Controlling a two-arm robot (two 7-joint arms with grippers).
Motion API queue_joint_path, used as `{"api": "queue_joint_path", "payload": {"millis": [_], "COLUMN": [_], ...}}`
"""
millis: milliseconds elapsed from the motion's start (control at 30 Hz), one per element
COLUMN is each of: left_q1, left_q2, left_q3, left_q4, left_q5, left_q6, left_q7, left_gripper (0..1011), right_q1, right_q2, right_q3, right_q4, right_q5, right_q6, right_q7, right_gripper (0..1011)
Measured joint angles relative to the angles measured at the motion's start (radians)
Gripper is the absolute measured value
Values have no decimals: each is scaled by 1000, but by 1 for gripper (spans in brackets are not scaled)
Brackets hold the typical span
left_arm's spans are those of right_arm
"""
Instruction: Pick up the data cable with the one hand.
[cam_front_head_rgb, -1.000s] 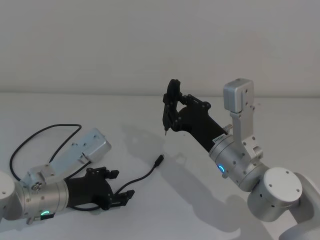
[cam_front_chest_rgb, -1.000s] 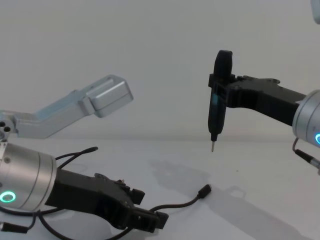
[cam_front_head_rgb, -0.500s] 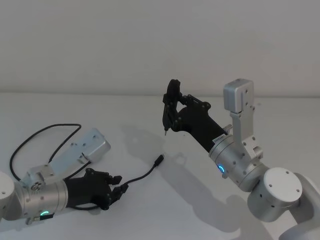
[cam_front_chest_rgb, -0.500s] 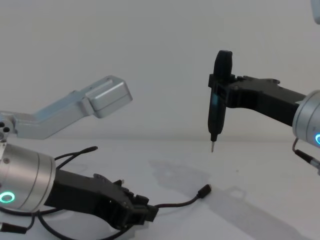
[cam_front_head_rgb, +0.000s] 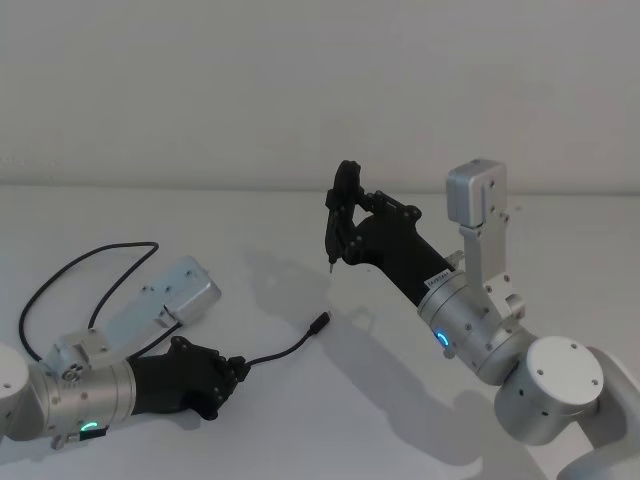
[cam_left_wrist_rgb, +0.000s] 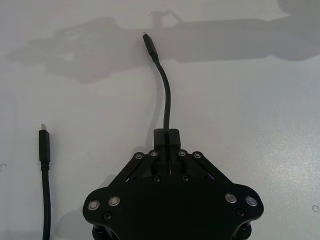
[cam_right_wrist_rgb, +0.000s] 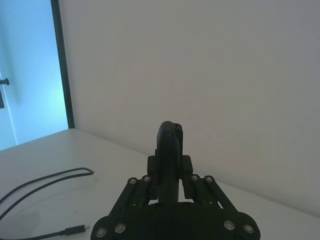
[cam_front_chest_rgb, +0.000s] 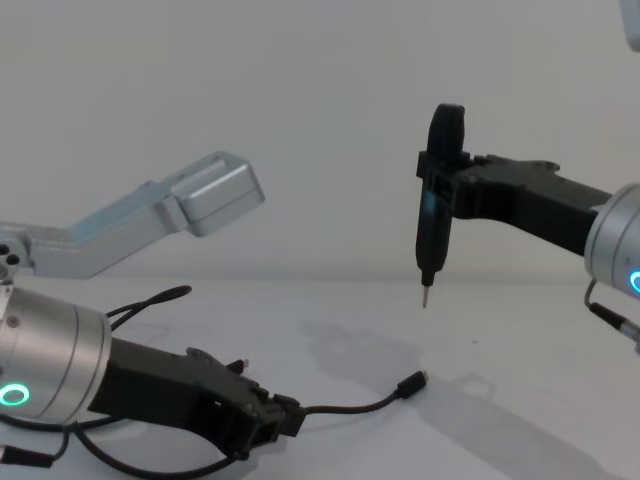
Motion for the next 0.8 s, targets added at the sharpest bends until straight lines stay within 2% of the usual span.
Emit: {"api": "queue_joint_path", "payload": {"millis": [800], "left_q1": [0], "left_q2": [0], "left_q3": [0], "left_q4": [0], "left_q5": [0], "left_q6": [0], "left_q7": [0], "left_gripper": [46], "right_q1": [5], "right_q2": [2], "right_q3": [-18], "right_q4": [68], "right_q5": [-10], "right_q6": [-12], "right_q7": [22], "right_gripper": [275]}}
